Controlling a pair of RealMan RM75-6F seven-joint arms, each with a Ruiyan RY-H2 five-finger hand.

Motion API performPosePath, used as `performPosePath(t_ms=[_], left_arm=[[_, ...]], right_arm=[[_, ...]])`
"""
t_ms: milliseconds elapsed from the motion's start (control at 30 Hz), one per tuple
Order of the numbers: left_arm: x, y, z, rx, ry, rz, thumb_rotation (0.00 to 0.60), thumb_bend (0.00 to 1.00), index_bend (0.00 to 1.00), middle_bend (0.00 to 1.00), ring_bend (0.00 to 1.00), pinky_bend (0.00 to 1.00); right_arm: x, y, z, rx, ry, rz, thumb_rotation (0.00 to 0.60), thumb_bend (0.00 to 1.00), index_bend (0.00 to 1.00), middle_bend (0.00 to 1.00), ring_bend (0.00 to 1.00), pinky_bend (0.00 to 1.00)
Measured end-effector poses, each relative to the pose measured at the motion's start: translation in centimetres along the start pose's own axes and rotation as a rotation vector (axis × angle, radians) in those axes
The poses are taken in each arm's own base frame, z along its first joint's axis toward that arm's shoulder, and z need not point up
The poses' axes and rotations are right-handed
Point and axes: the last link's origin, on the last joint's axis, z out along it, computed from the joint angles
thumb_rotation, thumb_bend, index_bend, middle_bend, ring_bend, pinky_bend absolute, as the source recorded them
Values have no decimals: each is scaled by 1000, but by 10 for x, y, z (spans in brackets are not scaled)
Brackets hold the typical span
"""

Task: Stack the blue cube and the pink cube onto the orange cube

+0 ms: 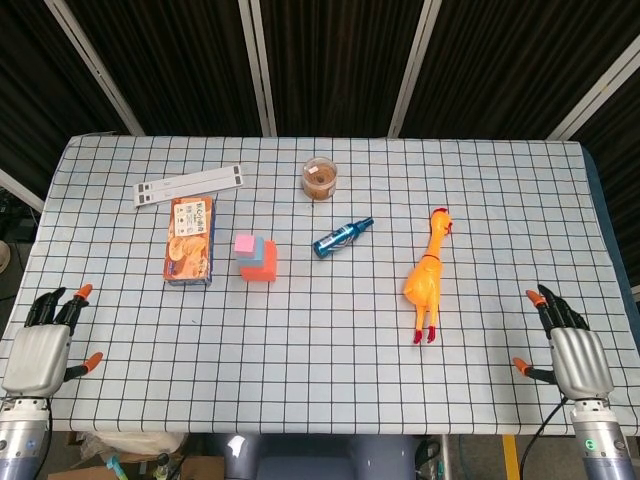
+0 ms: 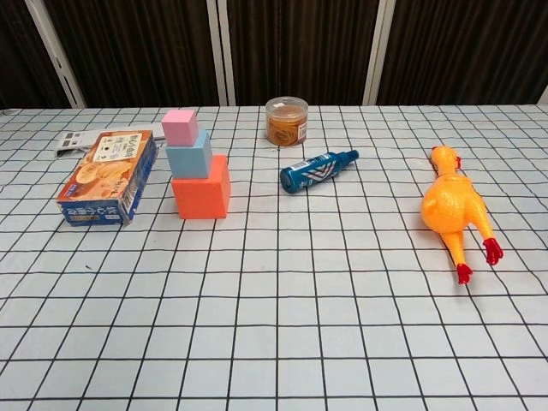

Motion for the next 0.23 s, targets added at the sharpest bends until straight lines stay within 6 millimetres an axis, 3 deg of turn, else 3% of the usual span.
performPosePath(t_ms=[233], left_arm=[[1,1,-6,-14,13,32,600,196,65,236,73,80]], right_arm=[[4,5,1,-17,26,11,600,160,124,74,128,221]])
